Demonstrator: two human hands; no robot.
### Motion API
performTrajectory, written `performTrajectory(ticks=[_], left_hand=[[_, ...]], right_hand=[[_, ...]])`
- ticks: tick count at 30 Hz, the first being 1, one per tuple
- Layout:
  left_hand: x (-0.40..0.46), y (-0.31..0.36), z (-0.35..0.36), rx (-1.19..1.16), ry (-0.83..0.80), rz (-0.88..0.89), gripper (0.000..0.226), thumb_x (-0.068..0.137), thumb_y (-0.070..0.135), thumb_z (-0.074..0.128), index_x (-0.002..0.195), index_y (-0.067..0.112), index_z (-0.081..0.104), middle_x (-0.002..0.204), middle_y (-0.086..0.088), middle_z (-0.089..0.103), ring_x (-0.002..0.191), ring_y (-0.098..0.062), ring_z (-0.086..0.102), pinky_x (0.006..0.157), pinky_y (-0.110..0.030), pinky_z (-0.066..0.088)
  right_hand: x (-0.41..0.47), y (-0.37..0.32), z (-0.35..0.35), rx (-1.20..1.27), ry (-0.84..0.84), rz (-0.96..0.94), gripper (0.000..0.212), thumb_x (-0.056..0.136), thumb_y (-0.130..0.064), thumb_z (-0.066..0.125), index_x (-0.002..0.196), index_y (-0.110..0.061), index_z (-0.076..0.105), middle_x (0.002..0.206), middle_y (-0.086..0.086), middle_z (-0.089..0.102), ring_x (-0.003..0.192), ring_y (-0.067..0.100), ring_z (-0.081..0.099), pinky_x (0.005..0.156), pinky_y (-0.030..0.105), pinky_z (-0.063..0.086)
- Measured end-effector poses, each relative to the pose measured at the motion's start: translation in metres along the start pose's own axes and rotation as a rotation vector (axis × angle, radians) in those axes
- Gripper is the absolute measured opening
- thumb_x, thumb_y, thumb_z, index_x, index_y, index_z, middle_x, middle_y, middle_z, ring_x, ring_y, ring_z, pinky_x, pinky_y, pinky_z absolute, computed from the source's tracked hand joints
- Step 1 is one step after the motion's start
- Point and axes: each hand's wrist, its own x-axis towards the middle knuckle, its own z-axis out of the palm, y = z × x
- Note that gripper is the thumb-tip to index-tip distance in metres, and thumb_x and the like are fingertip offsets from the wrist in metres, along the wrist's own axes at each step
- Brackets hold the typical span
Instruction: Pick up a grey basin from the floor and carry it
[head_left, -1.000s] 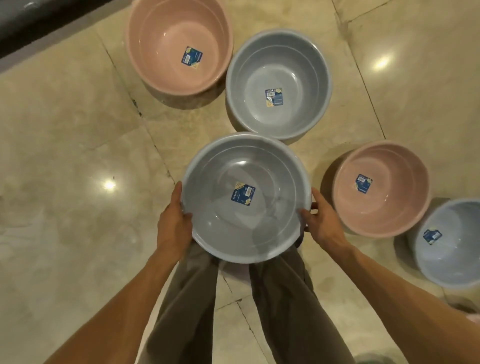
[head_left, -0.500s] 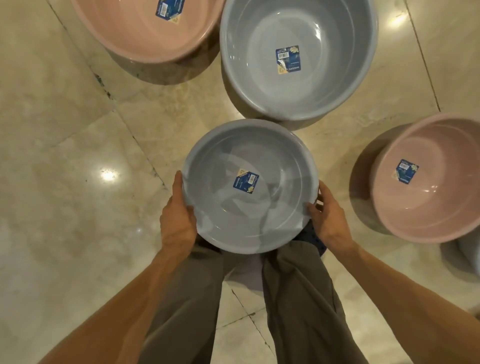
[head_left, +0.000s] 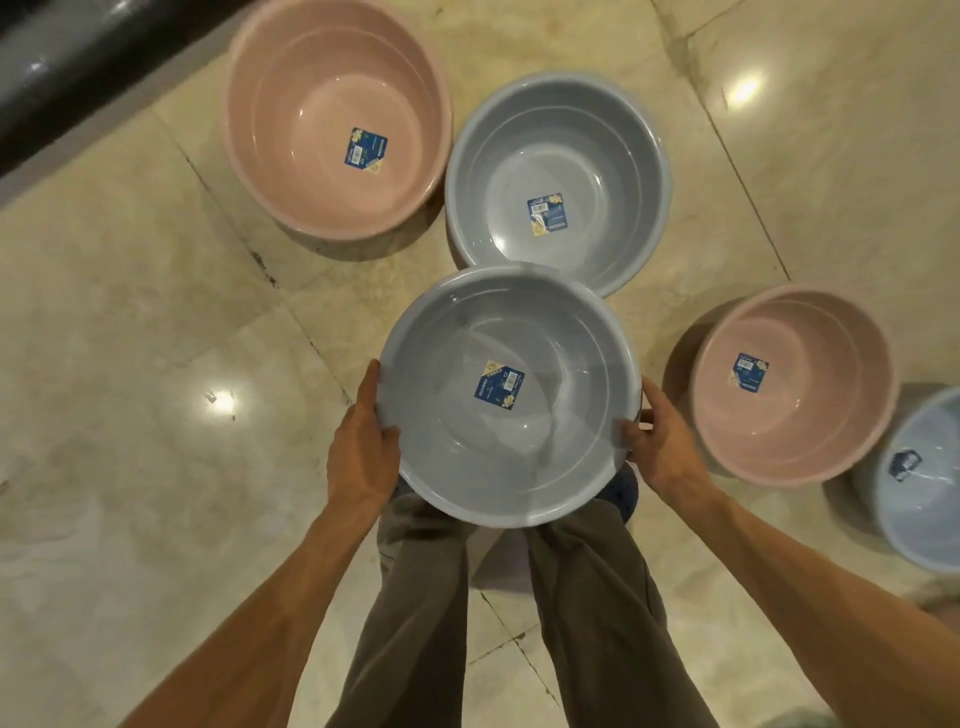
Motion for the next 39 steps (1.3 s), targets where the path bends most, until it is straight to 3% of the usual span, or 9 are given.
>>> performTrajectory(ticks=[4,11,14,16,19,22,27,34,39], left_hand=[[-0.004,0.037,-0.046,-0.041,0.013,0.117,0.062,0.108,0.03,0.047,0.16,0.04,0.016,0.153,-0.001,0.051,0.13,-0.032,0.059,0.105,-0.056,0.051],[0.005,0.109,-0.112,-0.097,-0.021,0.272,0.069,0.102,0.017,0.053,0.155,0.051,0.024,0.14,0.021,0.052,0.122,-0.02,0.06,0.098,-0.045,0.054],[0.011,0.144,-0.125,-0.145,-0.034,0.353,0.062,0.093,0.054,0.053,0.146,0.06,0.02,0.14,0.013,0.056,0.109,-0.009,0.061,0.089,-0.032,0.054],[0.022,0.16,-0.123,-0.152,-0.035,0.39,0.064,0.091,0.062,0.049,0.146,0.055,0.018,0.144,0.009,0.055,0.112,-0.009,0.06,0.092,-0.03,0.052],[0.043,0.173,-0.11,-0.125,-0.031,0.349,0.07,0.099,0.032,0.061,0.156,0.04,0.022,0.145,0.003,0.054,0.119,-0.024,0.06,0.098,-0.042,0.052],[0.067,0.181,-0.09,-0.087,-0.036,0.257,0.075,0.1,0.013,0.06,0.161,0.031,0.021,0.144,-0.004,0.057,0.121,-0.029,0.061,0.096,-0.042,0.051],[0.09,0.195,-0.057,-0.13,-0.039,0.174,0.078,0.1,0.013,0.06,0.161,0.038,0.02,0.126,0.004,0.061,0.108,-0.023,0.063,0.095,-0.048,0.056],[0.134,0.18,-0.018,-0.147,0.003,0.071,0.076,0.101,0.015,0.061,0.159,0.043,0.02,0.142,0.0,0.059,0.126,-0.026,0.06,0.107,-0.051,0.05],[0.171,0.176,-0.004,-0.14,0.012,0.061,0.063,0.103,0.024,0.06,0.155,0.044,0.031,0.137,0.015,0.058,0.121,-0.018,0.062,0.105,-0.05,0.051]], right_hand=[[-0.021,-0.062,-0.02,-0.011,0.027,-0.007,0.054,0.103,-0.026,0.062,0.152,-0.033,0.042,0.117,-0.019,0.064,0.091,-0.007,0.07,0.083,0.048,0.064],[-0.021,-0.109,-0.049,-0.014,0.098,-0.017,0.056,0.103,-0.023,0.059,0.153,-0.038,0.039,0.123,-0.01,0.069,0.105,0.019,0.07,0.087,0.056,0.061],[-0.002,-0.118,-0.061,0.013,0.138,0.018,0.06,0.1,-0.019,0.057,0.153,-0.041,0.039,0.124,-0.002,0.069,0.106,0.025,0.071,0.087,0.057,0.062],[0.012,-0.121,-0.07,0.042,0.144,0.024,0.059,0.1,-0.023,0.057,0.152,-0.044,0.039,0.124,-0.001,0.07,0.107,0.025,0.071,0.087,0.056,0.062],[0.035,-0.125,-0.084,0.067,0.143,0.054,0.056,0.103,-0.02,0.058,0.152,-0.04,0.04,0.121,-0.001,0.068,0.108,0.027,0.069,0.091,0.058,0.06],[0.063,-0.129,-0.101,0.084,0.125,0.041,0.053,0.104,-0.017,0.058,0.151,-0.036,0.044,0.116,-0.008,0.067,0.109,0.027,0.067,0.09,0.059,0.06],[0.103,-0.135,-0.123,-0.015,0.11,0.032,0.058,0.103,-0.036,0.059,0.157,-0.031,0.039,0.143,0.008,0.063,0.124,0.035,0.063,0.097,0.061,0.056],[0.161,-0.117,-0.109,-0.064,0.068,0.041,0.057,0.104,-0.027,0.059,0.156,-0.036,0.038,0.128,0.0,0.069,0.11,0.026,0.07,0.096,0.057,0.058],[0.205,-0.104,-0.097,-0.083,0.085,0.045,0.054,0.105,-0.037,0.057,0.156,-0.035,0.039,0.128,0.002,0.07,0.102,0.021,0.072,0.092,0.05,0.061]])
